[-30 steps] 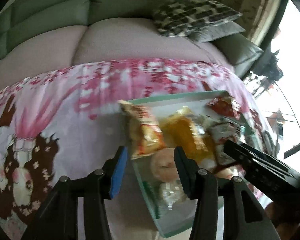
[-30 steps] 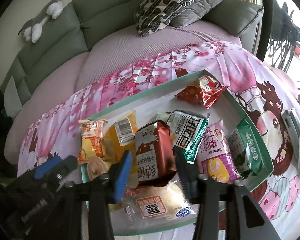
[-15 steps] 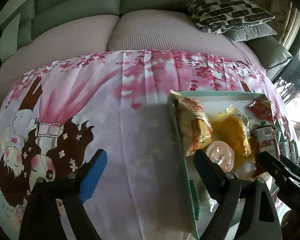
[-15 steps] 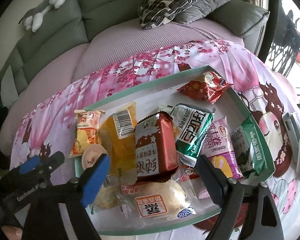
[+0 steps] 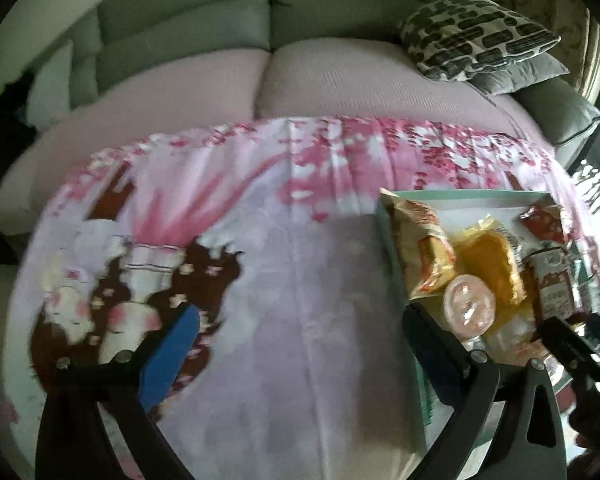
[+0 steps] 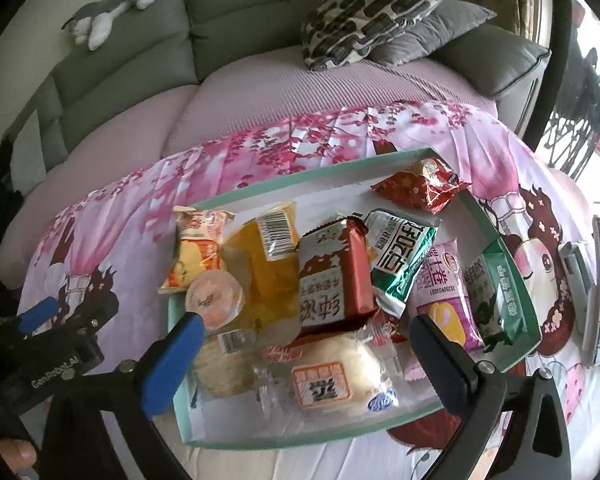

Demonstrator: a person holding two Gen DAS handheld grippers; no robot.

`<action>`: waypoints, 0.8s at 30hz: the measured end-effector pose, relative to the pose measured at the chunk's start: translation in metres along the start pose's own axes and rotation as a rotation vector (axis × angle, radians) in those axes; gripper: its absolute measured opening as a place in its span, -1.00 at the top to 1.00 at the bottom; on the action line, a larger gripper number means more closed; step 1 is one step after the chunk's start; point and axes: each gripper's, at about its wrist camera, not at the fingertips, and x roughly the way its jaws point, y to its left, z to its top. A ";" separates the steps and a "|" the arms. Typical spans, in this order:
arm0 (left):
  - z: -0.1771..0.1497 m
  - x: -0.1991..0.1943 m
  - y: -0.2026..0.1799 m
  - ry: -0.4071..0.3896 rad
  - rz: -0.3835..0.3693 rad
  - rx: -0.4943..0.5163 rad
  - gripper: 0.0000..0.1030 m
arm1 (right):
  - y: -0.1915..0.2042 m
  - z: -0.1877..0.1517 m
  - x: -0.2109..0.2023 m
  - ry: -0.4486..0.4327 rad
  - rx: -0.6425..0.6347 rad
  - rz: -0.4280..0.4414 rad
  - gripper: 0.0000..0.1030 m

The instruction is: Organize snacks

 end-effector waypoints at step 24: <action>-0.092 -0.034 0.030 0.069 0.100 0.008 -0.96 | 0.006 -0.064 -0.016 0.059 -0.068 -0.007 -1.00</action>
